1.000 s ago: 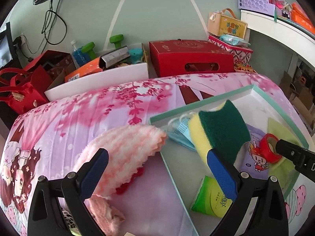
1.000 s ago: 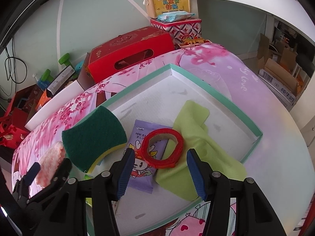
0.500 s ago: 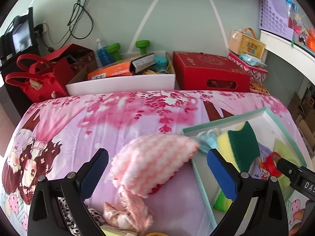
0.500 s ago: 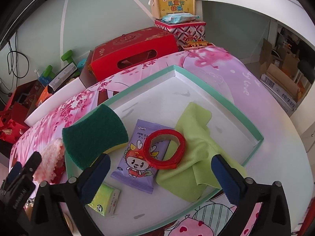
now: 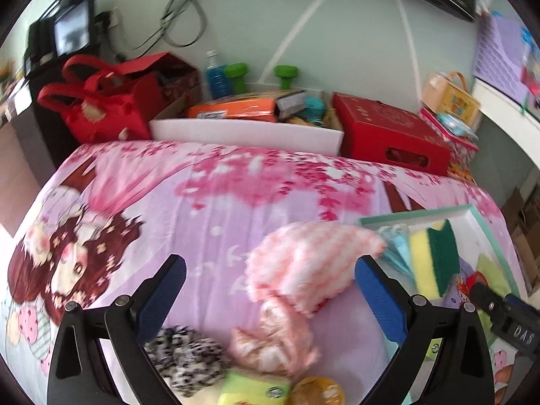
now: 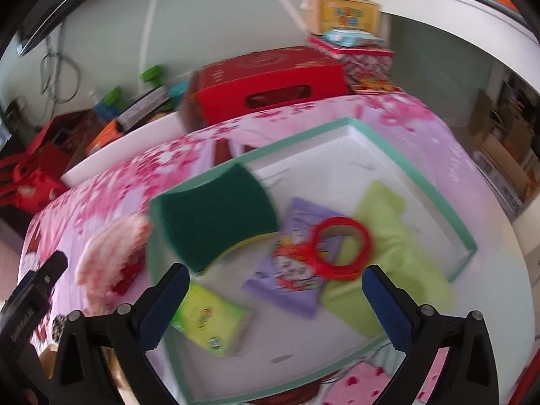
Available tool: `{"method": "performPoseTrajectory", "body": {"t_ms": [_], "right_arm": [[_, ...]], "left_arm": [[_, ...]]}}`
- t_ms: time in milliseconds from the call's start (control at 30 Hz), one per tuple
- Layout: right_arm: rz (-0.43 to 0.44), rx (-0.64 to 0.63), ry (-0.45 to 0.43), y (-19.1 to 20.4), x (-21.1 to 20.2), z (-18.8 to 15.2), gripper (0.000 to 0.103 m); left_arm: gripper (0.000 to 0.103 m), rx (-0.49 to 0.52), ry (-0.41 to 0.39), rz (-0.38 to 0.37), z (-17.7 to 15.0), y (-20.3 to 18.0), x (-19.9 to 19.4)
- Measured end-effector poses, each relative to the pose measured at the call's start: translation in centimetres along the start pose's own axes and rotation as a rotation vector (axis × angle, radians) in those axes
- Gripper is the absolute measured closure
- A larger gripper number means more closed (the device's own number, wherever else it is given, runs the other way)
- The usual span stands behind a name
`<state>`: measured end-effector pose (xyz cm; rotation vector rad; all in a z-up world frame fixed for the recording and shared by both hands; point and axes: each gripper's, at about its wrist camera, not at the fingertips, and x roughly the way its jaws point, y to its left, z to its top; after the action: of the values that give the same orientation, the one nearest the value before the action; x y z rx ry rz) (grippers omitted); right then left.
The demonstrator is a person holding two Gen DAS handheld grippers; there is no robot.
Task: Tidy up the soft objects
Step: 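Move both grippers back over the remaining pile of items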
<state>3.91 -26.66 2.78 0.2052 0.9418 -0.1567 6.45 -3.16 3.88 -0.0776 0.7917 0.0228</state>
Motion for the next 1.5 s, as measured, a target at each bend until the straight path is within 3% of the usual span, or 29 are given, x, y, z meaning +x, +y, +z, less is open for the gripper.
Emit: {"method": "performPoseTrajectory", "body": {"t_ms": [267,567,700,867,1033,1200,1433,1500], "right_arm": [[0.096,-0.165,0.036,6.6,-0.7,-1.4,0.000],[0.134,-0.311,0.103,11.4,-1.6,-4.4,0.000],[0.131,-0.353,0.116,12.5,-1.9,-6.0,0.000],[0.161,-0.417,0.152,14.2,-1.9,-7.5,0.000],[0.167,-0.491,0.164,15.5,-1.7,-8.3,0.001],[0.100,-0.501,0.226,15.0,-0.2,-8.8,0.010],[0.101,-0.550,0.257,15.6,0.7,-9.5,0.013],[0.099,-0.561,0.265,15.8,1.1,-9.7,0.024]], "left_arm": [[0.003,-0.128,0.036,0.048,-0.5,5.5,-1.0],[0.003,-0.138,0.154,0.071,-2.6,8.8,-2.2],[0.003,-0.142,0.205,0.029,-3.9,9.5,-2.5],[0.003,-0.229,0.262,-0.003,-4.7,11.0,-1.9],[0.003,-0.245,0.284,-0.023,-5.0,11.1,-1.0],[0.003,-0.248,0.309,-0.039,-5.2,11.0,-0.4],[0.003,-0.255,0.348,-0.041,-5.4,10.8,0.9],[0.004,-0.253,0.358,-0.037,-5.6,10.7,1.4]]}}
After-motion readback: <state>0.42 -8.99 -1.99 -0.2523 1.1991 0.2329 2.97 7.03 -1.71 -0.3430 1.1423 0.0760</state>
